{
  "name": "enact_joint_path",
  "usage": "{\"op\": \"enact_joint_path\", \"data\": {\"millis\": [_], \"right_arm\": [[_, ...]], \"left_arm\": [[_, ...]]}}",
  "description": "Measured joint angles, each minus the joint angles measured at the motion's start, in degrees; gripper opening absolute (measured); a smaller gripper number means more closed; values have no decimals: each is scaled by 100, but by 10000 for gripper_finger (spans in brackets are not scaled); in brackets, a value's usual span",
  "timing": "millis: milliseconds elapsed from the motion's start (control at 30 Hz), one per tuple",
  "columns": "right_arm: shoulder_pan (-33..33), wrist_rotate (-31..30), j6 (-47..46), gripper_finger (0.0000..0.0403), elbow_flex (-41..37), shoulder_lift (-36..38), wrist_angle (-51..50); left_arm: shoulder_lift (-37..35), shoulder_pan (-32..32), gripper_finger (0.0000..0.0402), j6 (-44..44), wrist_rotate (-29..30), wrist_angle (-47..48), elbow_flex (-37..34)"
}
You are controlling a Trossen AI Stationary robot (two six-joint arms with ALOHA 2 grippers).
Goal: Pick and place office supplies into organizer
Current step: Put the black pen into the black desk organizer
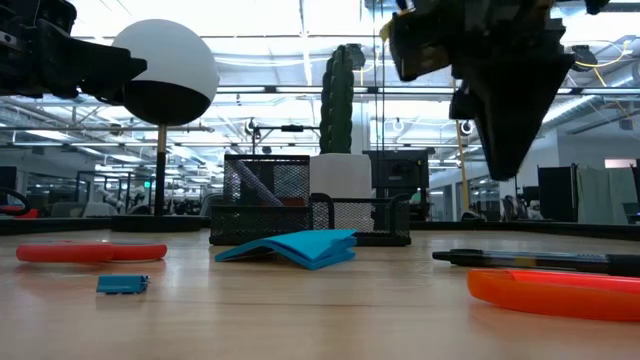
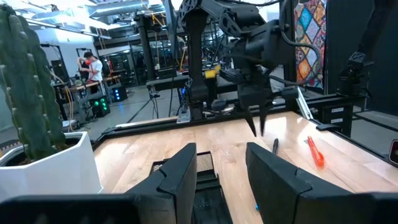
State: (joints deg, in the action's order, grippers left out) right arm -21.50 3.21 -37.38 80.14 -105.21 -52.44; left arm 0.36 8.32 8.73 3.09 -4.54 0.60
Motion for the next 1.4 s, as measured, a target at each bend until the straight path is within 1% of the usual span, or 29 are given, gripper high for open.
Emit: {"op": "enact_joint_path", "data": {"millis": [167,300,400,500,633,800,1033,1200,1300,1400], "right_arm": [[0,436,17,95,6,-163,253],[-32,443,-81,127,6,-209,409],[-77,439,-144,139,8,-273,536],[-120,438,-429,143,11,-420,568],[-111,436,-697,141,11,-551,566],[-111,417,-761,130,11,-708,566],[-111,432,-728,117,17,-993,746],[-109,447,-528,111,28,-1142,741],[-109,449,-387,97,26,-1142,729],[-107,445,-185,70,22,-1129,715]], "left_arm": [[1,0,145,-1,0,2,0],[2,2,145,0,2,0,0],[1,0,145,0,1,0,0],[2,0,145,0,2,0,0],[0,2,145,0,2,0,0],[1,1,145,0,1,2,0],[2,1,145,0,1,4,1],[1,2,145,-2,2,1,0],[2,0,145,0,0,2,0],[1,0,145,-1,1,2,0]]}}
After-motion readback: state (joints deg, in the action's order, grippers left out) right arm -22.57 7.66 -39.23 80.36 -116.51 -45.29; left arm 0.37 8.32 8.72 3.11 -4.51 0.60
